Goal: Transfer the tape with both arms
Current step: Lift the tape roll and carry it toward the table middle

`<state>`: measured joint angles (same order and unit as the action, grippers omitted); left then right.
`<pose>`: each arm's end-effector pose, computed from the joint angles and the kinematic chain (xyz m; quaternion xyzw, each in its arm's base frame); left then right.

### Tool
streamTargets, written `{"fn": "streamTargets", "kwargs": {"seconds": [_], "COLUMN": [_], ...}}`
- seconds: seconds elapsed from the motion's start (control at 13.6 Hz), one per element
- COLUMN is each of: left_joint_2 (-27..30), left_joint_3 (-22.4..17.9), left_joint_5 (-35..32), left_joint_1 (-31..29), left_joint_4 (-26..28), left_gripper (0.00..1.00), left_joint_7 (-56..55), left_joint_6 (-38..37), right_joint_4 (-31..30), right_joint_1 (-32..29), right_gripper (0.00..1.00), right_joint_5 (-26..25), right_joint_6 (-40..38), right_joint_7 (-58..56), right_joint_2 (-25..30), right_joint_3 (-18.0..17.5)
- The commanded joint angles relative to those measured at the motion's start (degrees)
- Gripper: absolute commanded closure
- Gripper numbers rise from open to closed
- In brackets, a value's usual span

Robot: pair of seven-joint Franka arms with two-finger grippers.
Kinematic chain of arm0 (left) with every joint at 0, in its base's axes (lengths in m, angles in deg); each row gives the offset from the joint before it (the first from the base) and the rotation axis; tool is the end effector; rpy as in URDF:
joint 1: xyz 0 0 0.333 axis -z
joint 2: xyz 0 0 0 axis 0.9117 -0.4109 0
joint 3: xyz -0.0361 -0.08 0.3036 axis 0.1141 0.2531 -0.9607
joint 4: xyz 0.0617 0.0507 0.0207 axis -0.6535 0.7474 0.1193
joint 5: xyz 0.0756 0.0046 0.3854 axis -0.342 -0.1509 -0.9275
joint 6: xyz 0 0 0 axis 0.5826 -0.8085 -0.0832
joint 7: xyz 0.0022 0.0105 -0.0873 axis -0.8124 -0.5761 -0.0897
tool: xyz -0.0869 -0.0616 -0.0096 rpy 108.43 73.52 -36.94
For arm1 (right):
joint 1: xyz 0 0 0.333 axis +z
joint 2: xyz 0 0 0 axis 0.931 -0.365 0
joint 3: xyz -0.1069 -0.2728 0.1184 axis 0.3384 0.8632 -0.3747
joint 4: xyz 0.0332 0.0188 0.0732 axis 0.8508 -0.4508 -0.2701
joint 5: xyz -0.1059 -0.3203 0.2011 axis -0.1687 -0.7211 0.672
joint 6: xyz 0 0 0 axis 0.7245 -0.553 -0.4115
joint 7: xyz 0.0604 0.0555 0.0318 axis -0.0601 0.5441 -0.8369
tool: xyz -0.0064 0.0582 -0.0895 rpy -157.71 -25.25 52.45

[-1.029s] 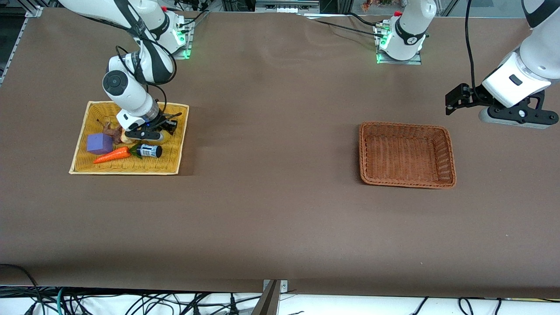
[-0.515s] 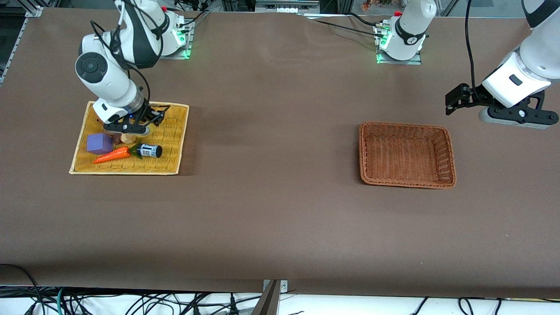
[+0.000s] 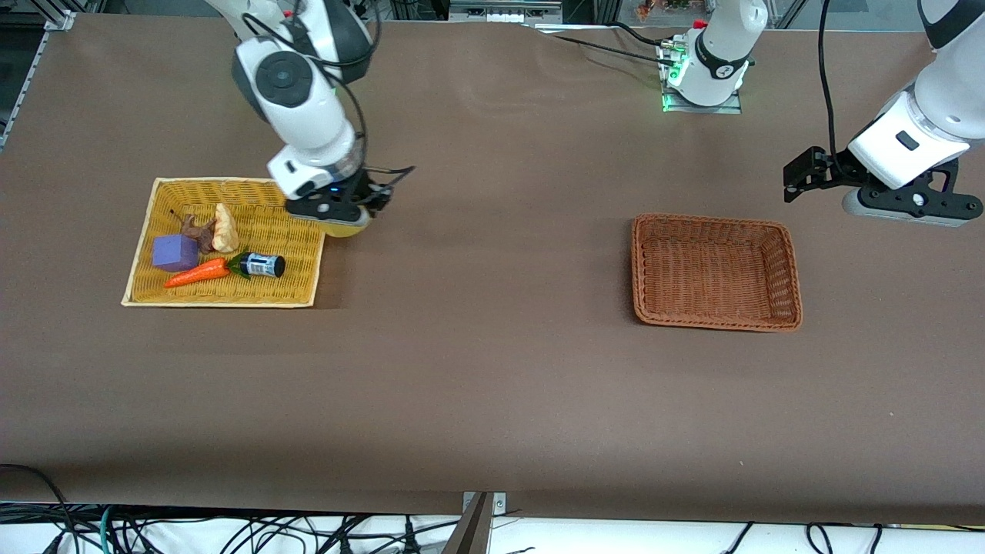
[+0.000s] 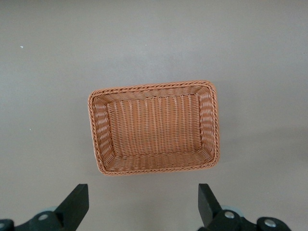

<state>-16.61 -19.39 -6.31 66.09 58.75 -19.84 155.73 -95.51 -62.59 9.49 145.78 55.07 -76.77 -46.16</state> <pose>0.5547 -0.0611 0.5881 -0.9979 0.0617 0.0209 0.0055 0.4776 0.3272 0.3816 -0.9969 0.0749 -0.0034 0.0249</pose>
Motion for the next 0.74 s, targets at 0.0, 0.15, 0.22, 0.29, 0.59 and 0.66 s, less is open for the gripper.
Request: {"fn": "streamTargets", "kwargs": {"seconds": [0.0,0.15,0.22,0.29,0.59,0.66], "left_joint_2": [-0.56,-0.56,-0.56,-0.56,-1.61,-1.62], "left_joint_3": [0.44,0.44,0.53,0.53,0.53,0.53], "left_joint_5": [-0.67,-0.67,-0.76,-0.50,0.12,0.12], "left_joint_1": [-0.44,-0.44,-0.35,-0.35,0.35,0.35], "left_joint_4": [-1.37,-1.37,-1.37,-1.37,-1.29,-1.20], "left_gripper": [0.00,0.00,0.00,0.00,0.00,0.00], "left_joint_7": [1.30,1.30,1.30,1.39,1.21,1.30], "left_joint_6": [-0.76,-0.76,-0.93,-0.94,-1.02,-1.37], "right_joint_4": [11.28,15.24,17.61,20.68,27.20,29.22], "right_joint_1": [5.31,8.57,10.93,13.31,16.58,17.45], "right_gripper": [1.00,1.00,1.00,1.00,1.00,1.00], "right_joint_5": [-0.90,-1.69,-3.70,-6.25,-15.13,-15.93], "right_joint_6": [-1.80,-1.37,-1.28,-1.28,-1.10,-0.84], "right_joint_7": [5.57,8.03,10.22,13.90,19.99,20.61], "right_joint_2": [-9.91,-14.84,-17.65,-20.63,-31.27,-33.56], "right_joint_3": [0.12,0.12,0.30,0.47,0.48,0.48]}}
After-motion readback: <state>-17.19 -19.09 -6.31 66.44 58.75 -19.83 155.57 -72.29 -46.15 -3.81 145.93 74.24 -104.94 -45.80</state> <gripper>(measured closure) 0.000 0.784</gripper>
